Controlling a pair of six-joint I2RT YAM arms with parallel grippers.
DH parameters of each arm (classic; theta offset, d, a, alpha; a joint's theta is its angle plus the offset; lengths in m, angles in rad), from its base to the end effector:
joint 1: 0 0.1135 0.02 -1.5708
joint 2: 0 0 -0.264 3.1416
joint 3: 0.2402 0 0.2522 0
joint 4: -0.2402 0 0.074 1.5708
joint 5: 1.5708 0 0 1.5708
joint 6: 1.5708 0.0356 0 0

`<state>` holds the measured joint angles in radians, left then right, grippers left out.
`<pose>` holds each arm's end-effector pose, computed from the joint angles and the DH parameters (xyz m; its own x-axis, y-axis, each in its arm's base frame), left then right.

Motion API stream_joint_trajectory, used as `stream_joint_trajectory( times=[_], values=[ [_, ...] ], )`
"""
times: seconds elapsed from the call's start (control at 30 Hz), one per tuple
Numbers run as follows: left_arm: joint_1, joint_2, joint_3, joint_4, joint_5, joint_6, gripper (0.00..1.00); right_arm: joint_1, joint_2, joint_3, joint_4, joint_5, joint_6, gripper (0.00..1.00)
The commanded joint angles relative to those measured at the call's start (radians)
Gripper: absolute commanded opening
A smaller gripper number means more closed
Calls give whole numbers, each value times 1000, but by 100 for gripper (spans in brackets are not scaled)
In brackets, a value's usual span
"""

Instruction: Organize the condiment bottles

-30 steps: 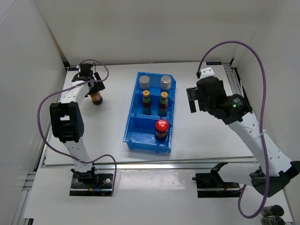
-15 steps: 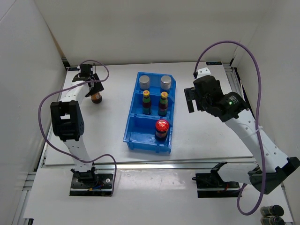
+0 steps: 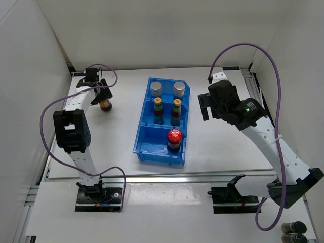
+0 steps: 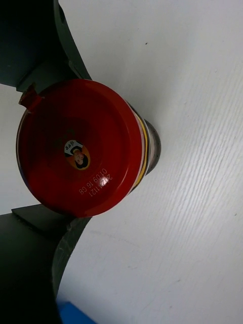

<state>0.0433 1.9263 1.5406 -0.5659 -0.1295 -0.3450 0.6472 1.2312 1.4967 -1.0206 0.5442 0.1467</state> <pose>0.4243 0.0230 0.2354 -0.7258 -0.3671 -0.5817 -0.3860 0.9174 -0.0973 0.1936 0.1232 0.4130 -0.5723 -0.2758 -0.7723 -0.1328 0.9605 -0.2446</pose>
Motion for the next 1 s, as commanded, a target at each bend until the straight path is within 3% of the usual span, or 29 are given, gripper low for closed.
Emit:
stream_joint_trajectory(
  times=[0.0,0.1,0.33,0.73,0.83,0.97],
  values=[
    [-49,-174,119,-37,68,17,21,-15,8,45,33,-4,-2,99],
    [-78,-219,183,-129,123,17,15,-15,17,56,33,-26,-2,99],
    [-221,-352,262,-224,123,70,11,-24,27,56,42,-44,7,99],
    [-545,-565,283,-416,-12,32,11,-75,27,46,51,-121,34,99],
    [-612,-625,245,-427,-32,9,11,-98,27,46,51,-130,34,99],
    [-675,-667,83,-427,-44,-64,11,-110,27,46,51,-130,34,99]
  ],
)
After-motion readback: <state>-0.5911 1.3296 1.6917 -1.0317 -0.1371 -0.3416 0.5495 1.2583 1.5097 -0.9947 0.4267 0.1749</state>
